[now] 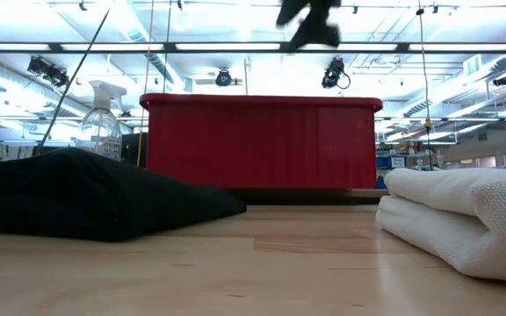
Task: Fold laundry
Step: Put the black shirt into the red bin
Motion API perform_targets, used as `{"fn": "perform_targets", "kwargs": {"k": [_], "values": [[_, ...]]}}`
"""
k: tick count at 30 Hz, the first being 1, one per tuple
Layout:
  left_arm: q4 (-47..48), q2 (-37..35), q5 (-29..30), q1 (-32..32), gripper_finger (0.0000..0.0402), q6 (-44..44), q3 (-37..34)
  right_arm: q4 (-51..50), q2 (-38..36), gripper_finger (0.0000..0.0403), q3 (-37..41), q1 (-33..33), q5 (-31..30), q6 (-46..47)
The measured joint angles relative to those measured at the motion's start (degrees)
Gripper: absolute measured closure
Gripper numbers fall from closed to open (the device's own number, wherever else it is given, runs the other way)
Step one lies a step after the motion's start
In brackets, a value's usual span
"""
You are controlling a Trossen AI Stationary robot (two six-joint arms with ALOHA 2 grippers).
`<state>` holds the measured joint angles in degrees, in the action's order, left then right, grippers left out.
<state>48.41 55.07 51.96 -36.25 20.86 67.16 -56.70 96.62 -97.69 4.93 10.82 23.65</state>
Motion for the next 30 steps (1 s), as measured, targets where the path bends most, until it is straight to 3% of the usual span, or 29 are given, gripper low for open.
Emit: {"fn": "perform_targets", "kwargs": {"k": [6,9,14,20,25,30], "values": [[0.41,-0.87,0.02,0.02,0.037,0.85,0.0,-0.65,-10.74,0.0168,-0.05,-3.06,-17.13,3.05],[4.46,-0.5,-1.42,0.01,0.037,3.12,0.0,0.11,-15.29,0.0168,3.13,-4.79,-22.74,2.99],[9.87,-0.48,-1.7,-1.17,0.037,7.48,-0.02,6.65,-25.57,0.0171,18.06,-6.55,-22.8,7.96],[10.69,-0.65,-2.07,-2.6,0.037,10.19,-4.34,31.04,-34.15,0.0174,42.5,-10.01,-22.35,15.33],[5.45,-1.26,-9.32,-4.13,0.037,17.18,-14.81,56.78,-32.29,0.0174,57.59,-12.25,-21.23,19.51],[-9.41,-1.22,-20.87,-4.08,0.037,21.68,-25.53,73.49,-24.53,0.0174,65.06,-13.46,-19.5,29.04]]}}
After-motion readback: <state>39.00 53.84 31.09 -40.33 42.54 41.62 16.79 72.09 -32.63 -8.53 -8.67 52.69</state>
